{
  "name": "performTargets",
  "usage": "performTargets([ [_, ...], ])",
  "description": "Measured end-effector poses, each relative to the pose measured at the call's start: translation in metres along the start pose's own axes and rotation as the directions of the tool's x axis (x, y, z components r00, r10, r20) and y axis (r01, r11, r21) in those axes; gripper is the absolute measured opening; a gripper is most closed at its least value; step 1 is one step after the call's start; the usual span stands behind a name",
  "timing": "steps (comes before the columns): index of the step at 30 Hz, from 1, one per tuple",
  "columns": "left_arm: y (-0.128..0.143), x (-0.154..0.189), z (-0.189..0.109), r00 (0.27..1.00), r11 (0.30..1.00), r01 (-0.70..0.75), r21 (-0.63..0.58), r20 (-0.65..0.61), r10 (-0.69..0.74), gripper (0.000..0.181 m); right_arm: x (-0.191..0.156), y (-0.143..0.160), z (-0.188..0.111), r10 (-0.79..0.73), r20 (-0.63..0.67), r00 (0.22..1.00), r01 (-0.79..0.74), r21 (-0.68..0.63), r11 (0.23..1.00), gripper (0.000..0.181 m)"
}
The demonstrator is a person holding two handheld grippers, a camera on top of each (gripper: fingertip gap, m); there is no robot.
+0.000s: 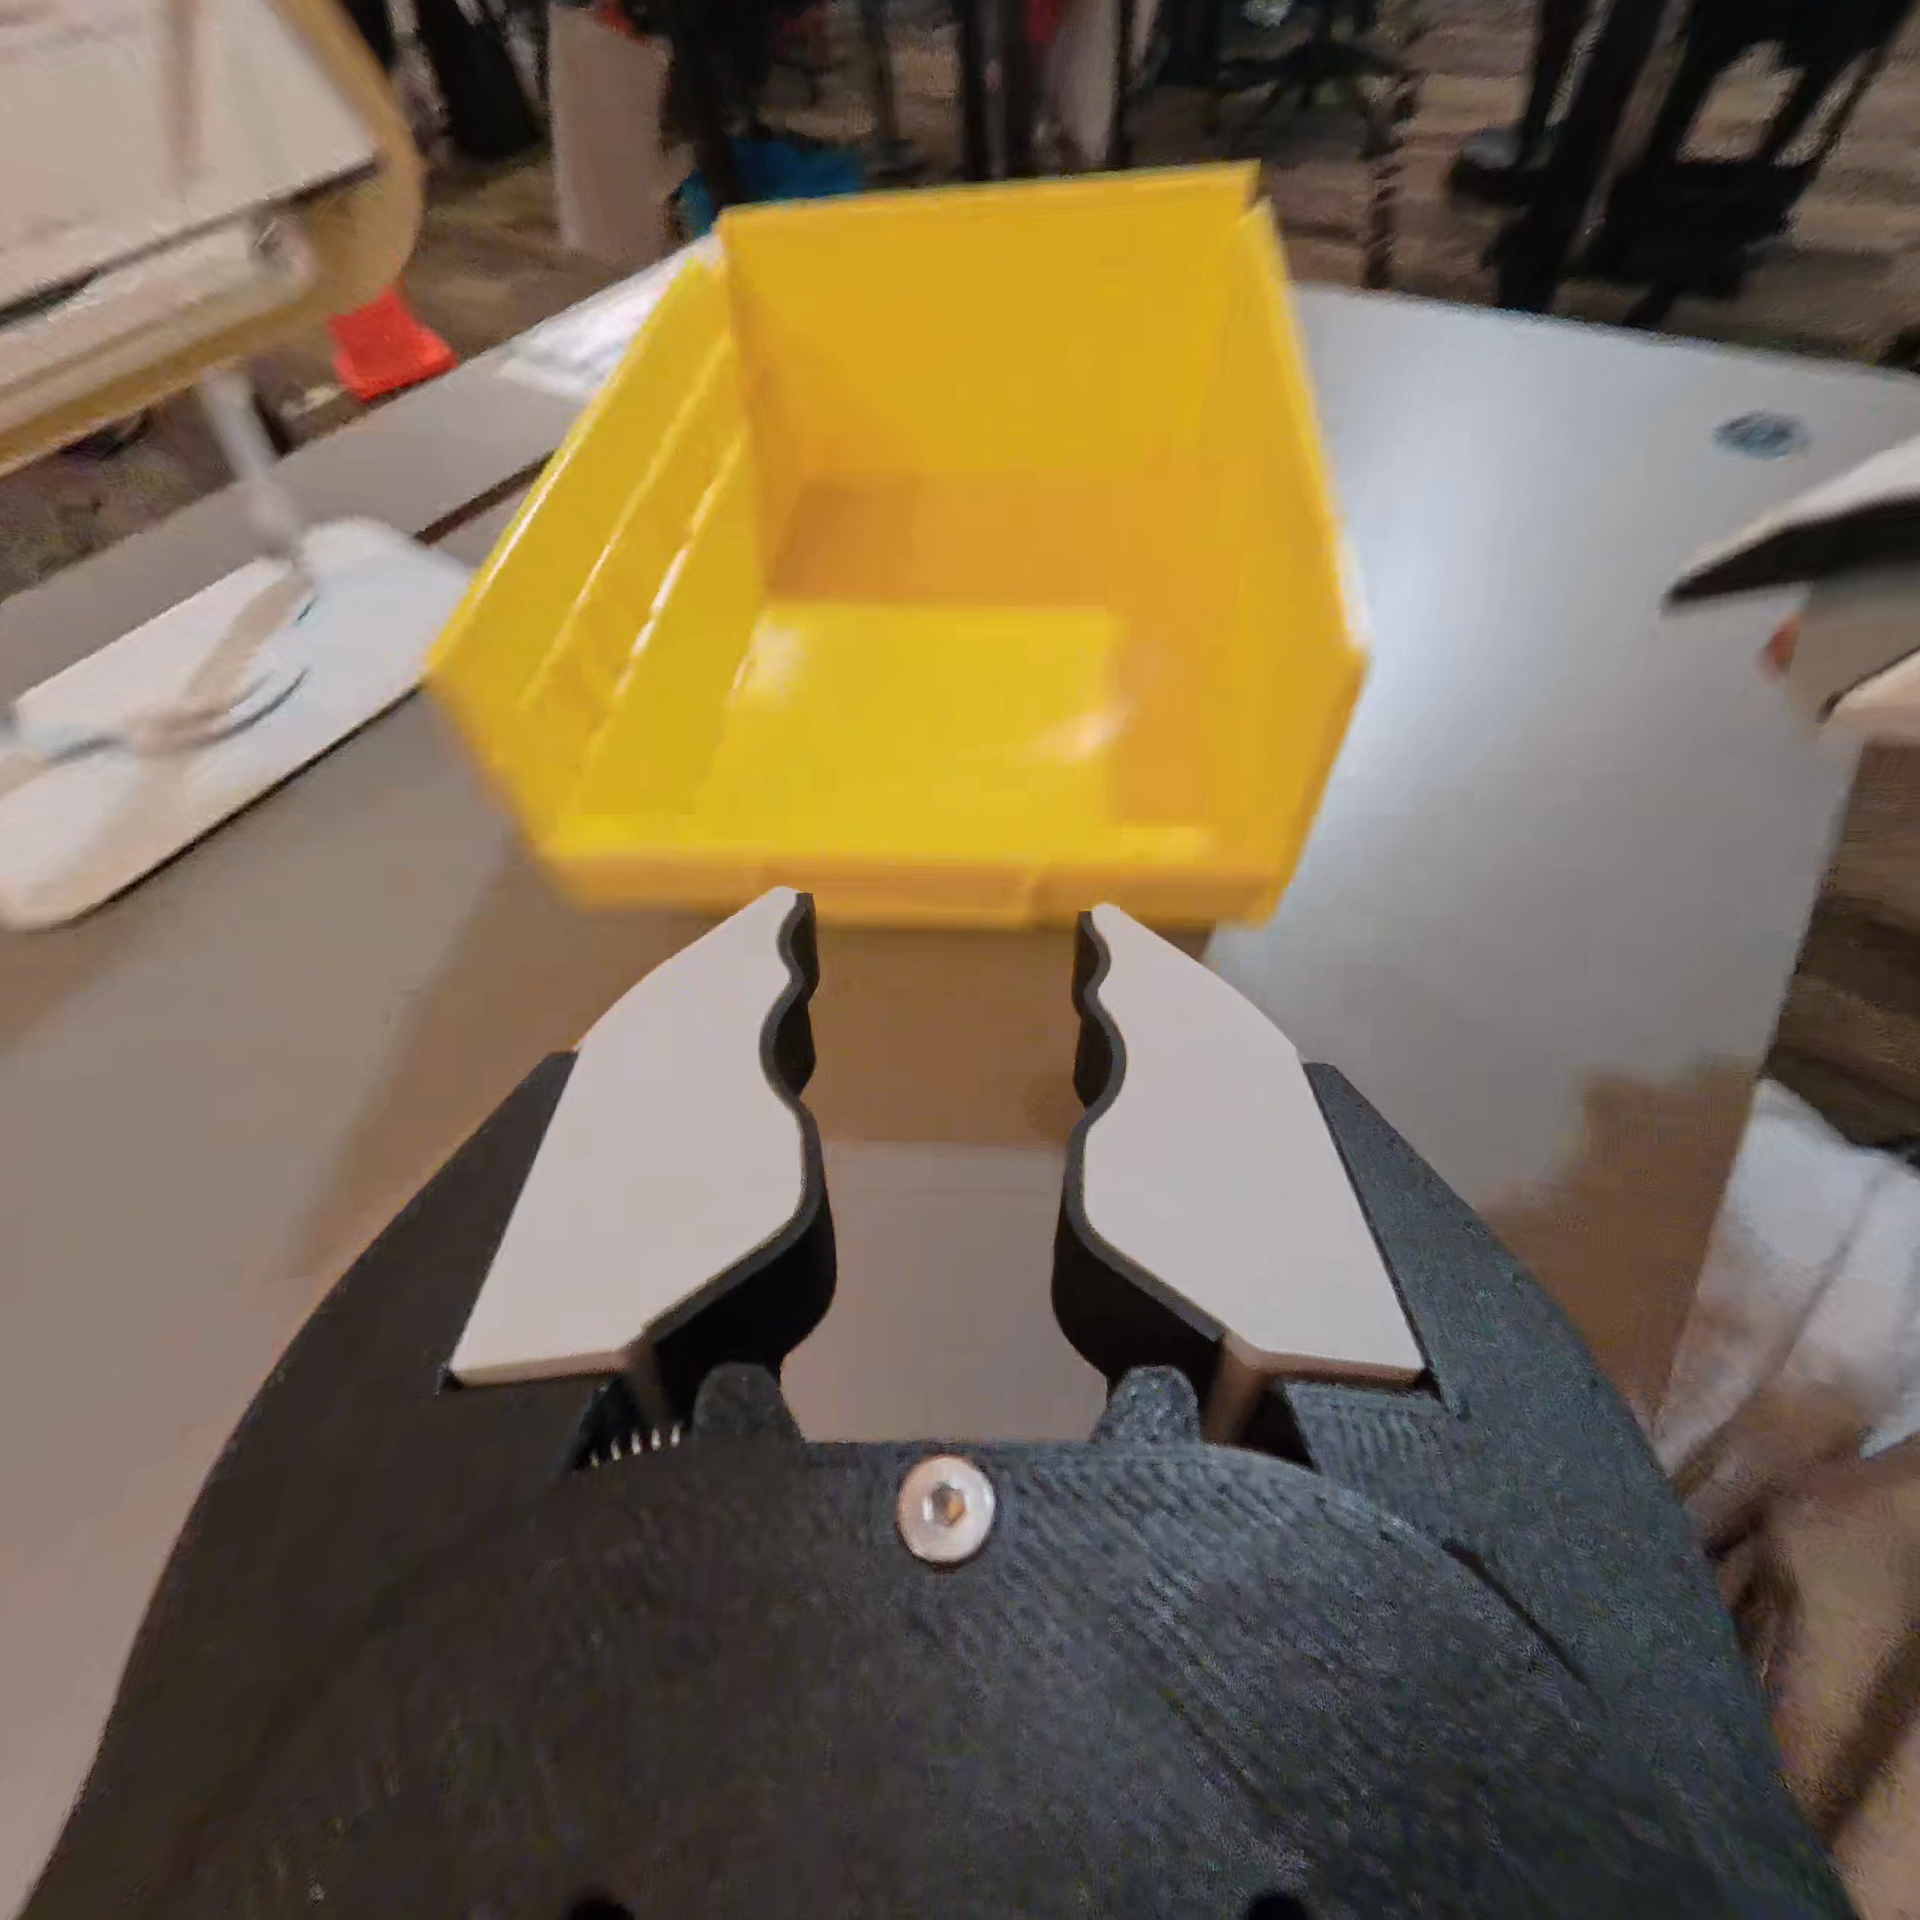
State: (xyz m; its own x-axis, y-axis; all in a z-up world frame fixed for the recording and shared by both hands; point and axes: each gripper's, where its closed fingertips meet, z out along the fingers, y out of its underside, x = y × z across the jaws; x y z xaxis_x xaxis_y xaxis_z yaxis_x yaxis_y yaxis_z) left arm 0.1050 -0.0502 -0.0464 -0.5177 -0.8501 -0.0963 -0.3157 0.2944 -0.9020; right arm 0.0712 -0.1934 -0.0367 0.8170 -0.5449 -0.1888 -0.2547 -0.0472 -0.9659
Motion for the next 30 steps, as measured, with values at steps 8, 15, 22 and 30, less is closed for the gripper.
performTargets([
  [8, 0.053, 0.009, -0.057, 0.929, 0.93, 0.365, 0.046, -0.087, -0.361, 0.039, 0.018, 0.004, 0.043, -0.336, -0.336, 0.88, 0.33, -0.077, 0.941, 0.127],
  [15, 0.076, 0.053, -0.053, 0.891, 0.929, 0.355, -0.105, -0.264, -0.37, 0.036, 0.041, -0.005, 0.087, -0.109, -0.409, 0.906, 0.106, -0.031, 0.994, 0.139],
  [22, 0.079, 0.05, -0.051, 0.889, 0.925, 0.361, -0.118, -0.255, -0.38, 0.036, 0.102, -0.004, 0.055, 0.115, -0.356, 0.927, -0.118, 0.013, 0.993, 0.038],
  [30, 0.08, 0.05, -0.048, 0.884, 0.919, 0.373, -0.128, -0.252, -0.394, 0.037, 0.211, -0.012, -0.036, 0.13, -0.444, 0.887, -0.14, 0.01, 0.99, 0.005],
])
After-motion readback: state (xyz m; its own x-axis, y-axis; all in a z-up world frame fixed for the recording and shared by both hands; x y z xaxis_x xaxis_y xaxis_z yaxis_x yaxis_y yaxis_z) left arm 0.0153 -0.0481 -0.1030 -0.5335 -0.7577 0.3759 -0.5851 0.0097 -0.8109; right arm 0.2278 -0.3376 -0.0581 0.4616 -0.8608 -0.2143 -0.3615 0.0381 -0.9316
